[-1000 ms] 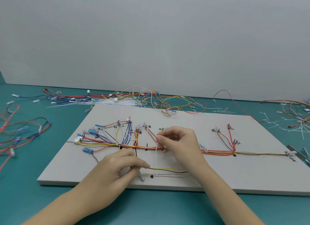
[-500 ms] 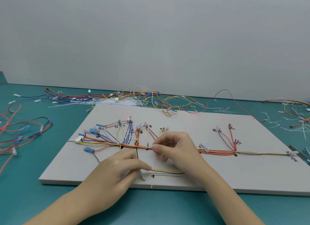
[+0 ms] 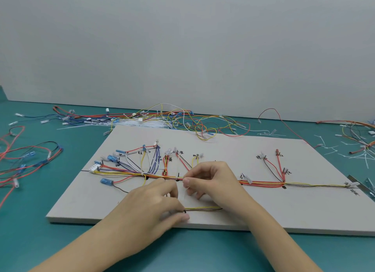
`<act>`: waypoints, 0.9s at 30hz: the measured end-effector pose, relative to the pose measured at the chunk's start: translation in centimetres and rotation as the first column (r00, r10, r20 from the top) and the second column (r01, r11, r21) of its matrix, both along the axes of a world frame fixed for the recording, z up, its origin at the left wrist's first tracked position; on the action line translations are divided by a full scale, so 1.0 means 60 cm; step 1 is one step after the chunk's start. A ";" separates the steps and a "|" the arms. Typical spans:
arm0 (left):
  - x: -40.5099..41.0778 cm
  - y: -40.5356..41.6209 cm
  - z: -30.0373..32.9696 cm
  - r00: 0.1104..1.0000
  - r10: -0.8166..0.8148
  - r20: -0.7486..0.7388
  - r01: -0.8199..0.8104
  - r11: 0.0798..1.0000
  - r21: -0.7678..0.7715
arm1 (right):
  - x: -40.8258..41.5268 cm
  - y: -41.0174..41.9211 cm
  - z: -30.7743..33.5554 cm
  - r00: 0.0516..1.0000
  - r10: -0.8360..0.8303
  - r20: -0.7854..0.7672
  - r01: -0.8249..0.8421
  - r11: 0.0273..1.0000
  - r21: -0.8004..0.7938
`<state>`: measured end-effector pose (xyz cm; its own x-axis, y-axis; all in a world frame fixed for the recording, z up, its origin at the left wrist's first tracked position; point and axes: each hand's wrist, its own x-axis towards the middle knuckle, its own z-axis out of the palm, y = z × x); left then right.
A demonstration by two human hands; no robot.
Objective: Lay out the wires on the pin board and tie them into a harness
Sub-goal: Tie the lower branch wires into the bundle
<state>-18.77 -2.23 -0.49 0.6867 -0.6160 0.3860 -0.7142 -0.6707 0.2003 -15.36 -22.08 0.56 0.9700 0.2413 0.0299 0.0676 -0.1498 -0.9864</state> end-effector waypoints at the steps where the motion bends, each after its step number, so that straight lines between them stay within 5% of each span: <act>1: 0.003 -0.001 -0.003 1.000 0.007 -0.022 -0.008 0.999 -0.037 | -0.002 -0.002 0.001 1.000 0.014 -0.004 -0.014 1.000 0.013; 5: 0.010 -0.010 -0.015 0.983 0.014 -0.180 -0.047 0.983 -0.177 | -0.010 -0.006 0.003 0.999 0.042 -0.007 -0.042 0.999 0.015; 10: 0.008 -0.018 -0.026 0.978 -0.026 -0.207 -0.039 0.952 -0.305 | -0.020 -0.004 0.000 0.987 0.141 -0.075 -0.137 0.989 0.059; 27: 0.017 -0.016 -0.040 0.954 -0.056 -0.294 -0.067 0.917 -0.392 | -0.031 -0.011 -0.005 0.975 0.218 -0.037 -0.218 0.976 -0.001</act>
<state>-17.72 -3.19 -2.86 0.8090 -0.4517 0.3762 -0.5782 -0.4962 0.6476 -17.22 -22.74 0.24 0.8945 0.4470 -0.0061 0.0632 -0.1401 -0.9881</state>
